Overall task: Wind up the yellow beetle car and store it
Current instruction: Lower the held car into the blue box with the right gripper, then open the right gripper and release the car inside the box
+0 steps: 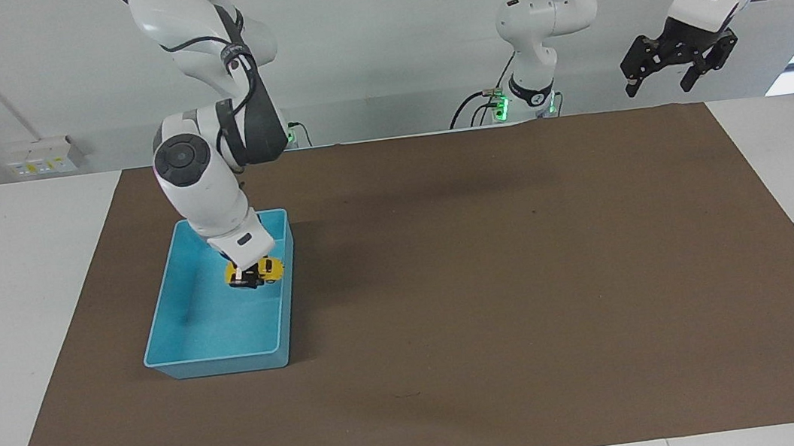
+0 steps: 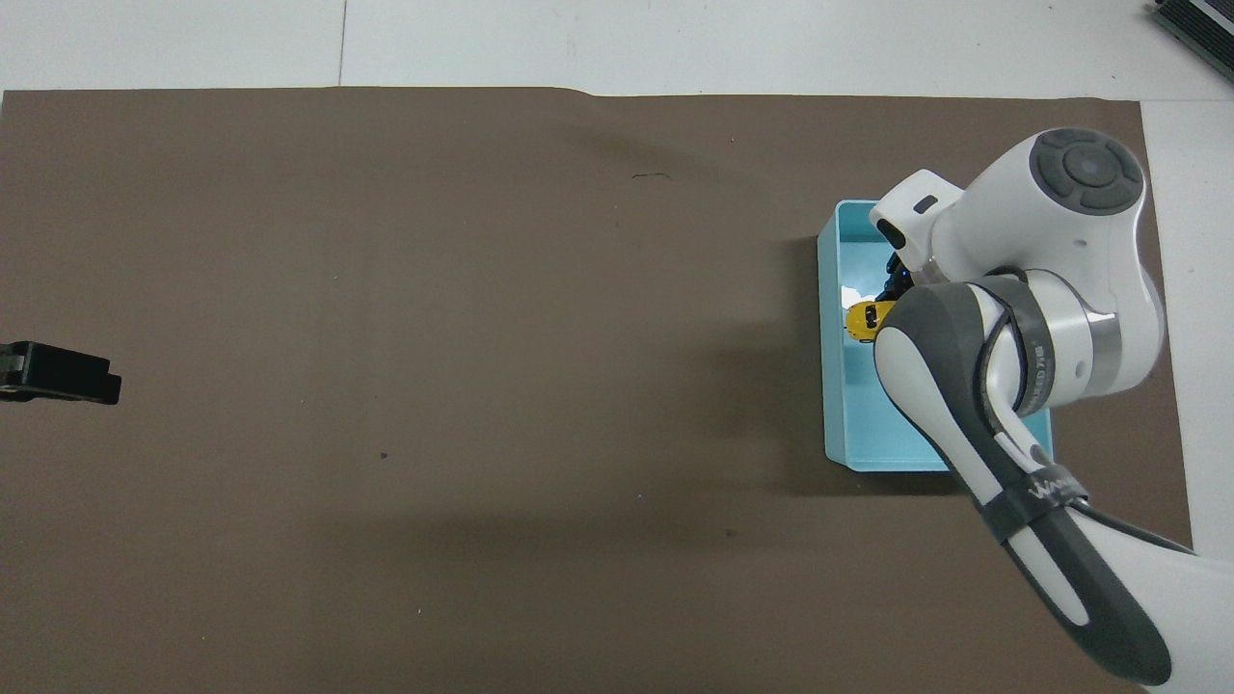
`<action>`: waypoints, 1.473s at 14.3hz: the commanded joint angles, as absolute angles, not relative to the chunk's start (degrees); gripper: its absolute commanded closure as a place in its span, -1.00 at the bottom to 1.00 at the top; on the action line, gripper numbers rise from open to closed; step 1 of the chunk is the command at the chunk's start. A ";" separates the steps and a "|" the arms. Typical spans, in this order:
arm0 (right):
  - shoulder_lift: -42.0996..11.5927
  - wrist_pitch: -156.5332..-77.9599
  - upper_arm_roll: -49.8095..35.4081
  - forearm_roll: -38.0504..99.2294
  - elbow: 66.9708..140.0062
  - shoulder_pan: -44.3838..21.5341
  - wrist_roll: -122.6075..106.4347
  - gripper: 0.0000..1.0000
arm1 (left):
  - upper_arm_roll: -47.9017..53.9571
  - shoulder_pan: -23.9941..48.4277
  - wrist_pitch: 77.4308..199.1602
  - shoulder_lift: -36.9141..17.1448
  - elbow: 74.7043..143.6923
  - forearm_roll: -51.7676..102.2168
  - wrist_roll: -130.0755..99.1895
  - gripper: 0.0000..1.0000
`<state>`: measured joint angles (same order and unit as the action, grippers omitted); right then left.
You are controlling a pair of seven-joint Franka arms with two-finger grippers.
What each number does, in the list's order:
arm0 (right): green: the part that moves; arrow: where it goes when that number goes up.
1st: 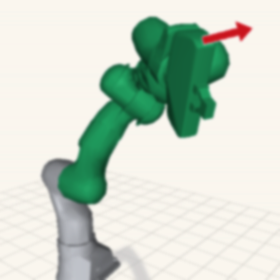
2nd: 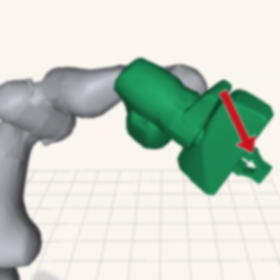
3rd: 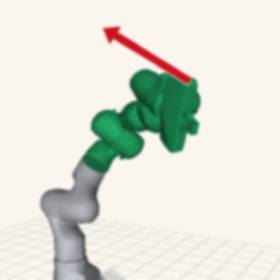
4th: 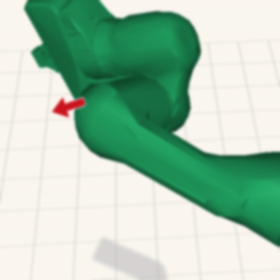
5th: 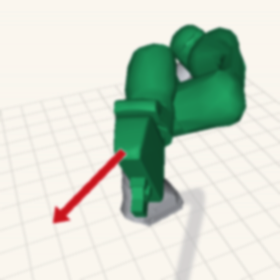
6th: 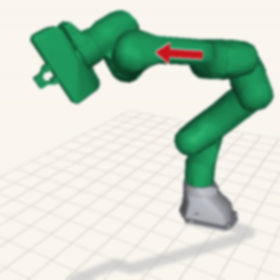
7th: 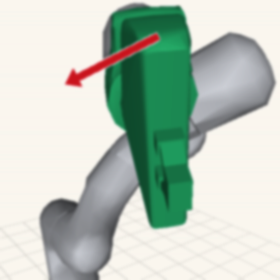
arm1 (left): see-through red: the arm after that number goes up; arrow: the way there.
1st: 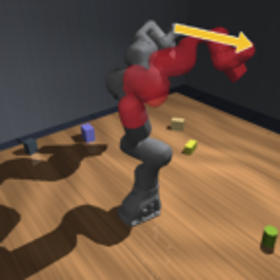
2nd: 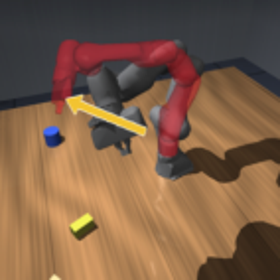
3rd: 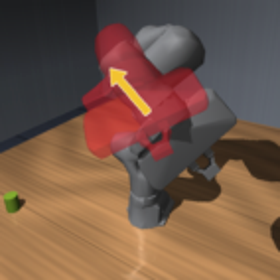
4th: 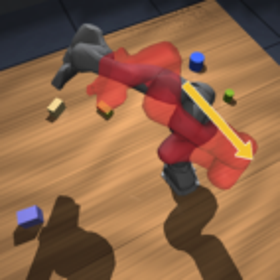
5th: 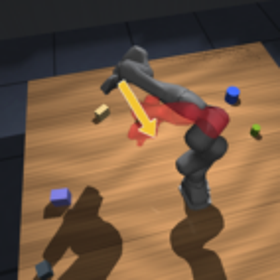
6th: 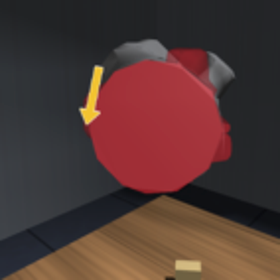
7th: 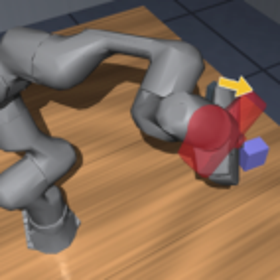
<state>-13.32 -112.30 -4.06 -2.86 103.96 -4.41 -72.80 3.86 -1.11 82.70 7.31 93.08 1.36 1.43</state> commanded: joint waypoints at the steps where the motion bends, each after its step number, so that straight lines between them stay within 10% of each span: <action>1: -8.27 -116.36 -4.48 -5.18 112.23 -2.29 -74.53 0.40 | 3.43 -0.97 83.32 8.44 94.04 1.93 2.02 -1.00; 21: -8.61 -133.32 -4.66 -5.71 122.08 1.58 -79.98 0.40 | 3.43 -0.97 83.32 8.44 94.04 1.93 2.02 -1.00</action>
<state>-8.59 -131.22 -4.07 -5.03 120.87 0.64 -78.15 3.86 -1.11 82.70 7.31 93.08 1.36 1.43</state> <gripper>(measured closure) 0.507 0.000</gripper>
